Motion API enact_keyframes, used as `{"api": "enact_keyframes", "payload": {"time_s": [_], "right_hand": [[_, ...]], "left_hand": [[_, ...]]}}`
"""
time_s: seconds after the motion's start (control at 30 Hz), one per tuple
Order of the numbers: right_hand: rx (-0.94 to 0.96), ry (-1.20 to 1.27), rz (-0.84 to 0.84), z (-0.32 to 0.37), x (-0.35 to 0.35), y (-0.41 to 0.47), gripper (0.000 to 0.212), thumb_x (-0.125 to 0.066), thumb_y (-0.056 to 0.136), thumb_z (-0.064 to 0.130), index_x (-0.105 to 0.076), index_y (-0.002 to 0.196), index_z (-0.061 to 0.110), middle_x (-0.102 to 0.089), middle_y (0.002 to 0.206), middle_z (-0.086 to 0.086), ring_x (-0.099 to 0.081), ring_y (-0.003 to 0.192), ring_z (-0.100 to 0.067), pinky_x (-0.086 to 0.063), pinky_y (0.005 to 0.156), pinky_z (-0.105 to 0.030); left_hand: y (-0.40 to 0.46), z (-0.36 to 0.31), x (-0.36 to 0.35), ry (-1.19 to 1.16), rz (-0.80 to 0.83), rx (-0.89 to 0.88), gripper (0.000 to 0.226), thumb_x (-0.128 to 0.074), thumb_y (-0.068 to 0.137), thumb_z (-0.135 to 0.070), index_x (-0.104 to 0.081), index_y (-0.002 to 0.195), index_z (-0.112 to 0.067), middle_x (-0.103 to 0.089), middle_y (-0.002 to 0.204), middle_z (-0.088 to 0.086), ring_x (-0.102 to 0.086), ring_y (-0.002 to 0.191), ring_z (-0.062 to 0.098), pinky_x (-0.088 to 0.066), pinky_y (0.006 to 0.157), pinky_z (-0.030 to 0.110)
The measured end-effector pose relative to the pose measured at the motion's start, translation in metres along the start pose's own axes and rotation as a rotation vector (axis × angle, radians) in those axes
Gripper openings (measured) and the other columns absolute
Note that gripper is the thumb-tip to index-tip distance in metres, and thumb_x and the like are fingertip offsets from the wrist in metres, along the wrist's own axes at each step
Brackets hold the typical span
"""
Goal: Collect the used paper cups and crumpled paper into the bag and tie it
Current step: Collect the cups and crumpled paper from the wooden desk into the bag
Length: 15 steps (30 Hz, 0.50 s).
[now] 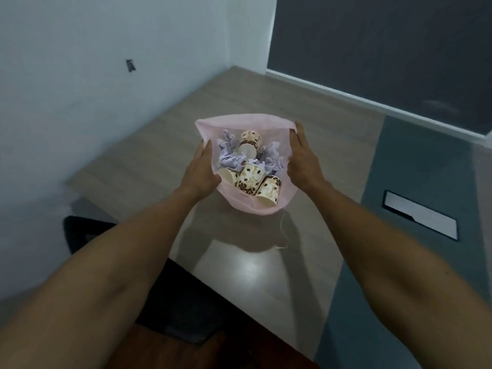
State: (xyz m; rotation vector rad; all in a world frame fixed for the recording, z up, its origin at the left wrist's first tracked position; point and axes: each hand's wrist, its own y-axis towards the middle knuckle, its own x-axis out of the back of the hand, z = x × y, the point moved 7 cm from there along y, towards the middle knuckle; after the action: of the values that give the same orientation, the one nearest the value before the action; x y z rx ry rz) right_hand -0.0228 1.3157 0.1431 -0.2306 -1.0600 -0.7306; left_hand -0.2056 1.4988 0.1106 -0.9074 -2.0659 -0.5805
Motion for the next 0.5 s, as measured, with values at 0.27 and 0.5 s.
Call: {"api": "enact_keyframes", "payload": {"time_s": [0.27, 0.5], "right_hand": [[0.281, 0.013, -0.003, 0.196, -0.039, 0.025, 0.098, -0.056, 0.085, -0.010, -0.007, 0.163, 0.023, 0.005, 0.170, 0.010, -0.051, 0.130, -0.037, -0.054, 0.092, -0.050], [0.557, 0.076, -0.002, 0.406, -0.095, -0.010, 0.097, -0.052, 0.082, -0.016, -0.009, 0.163, 0.016, 0.007, 0.170, 0.009, -0.056, 0.122, -0.038, -0.056, 0.081, -0.047]], "left_hand": [[-0.077, 0.106, 0.177, 0.100, -0.261, 0.160, 0.101, -0.070, 0.083, -0.015, -0.009, 0.164, -0.016, -0.005, 0.172, 0.003, -0.019, 0.155, 0.023, -0.031, 0.119, 0.041], [-0.214, 0.204, 0.330, 0.184, -0.472, 0.329, 0.100, -0.069, 0.084, -0.012, -0.009, 0.164, -0.016, -0.003, 0.172, 0.003, -0.021, 0.155, 0.026, -0.032, 0.118, 0.044]]}}
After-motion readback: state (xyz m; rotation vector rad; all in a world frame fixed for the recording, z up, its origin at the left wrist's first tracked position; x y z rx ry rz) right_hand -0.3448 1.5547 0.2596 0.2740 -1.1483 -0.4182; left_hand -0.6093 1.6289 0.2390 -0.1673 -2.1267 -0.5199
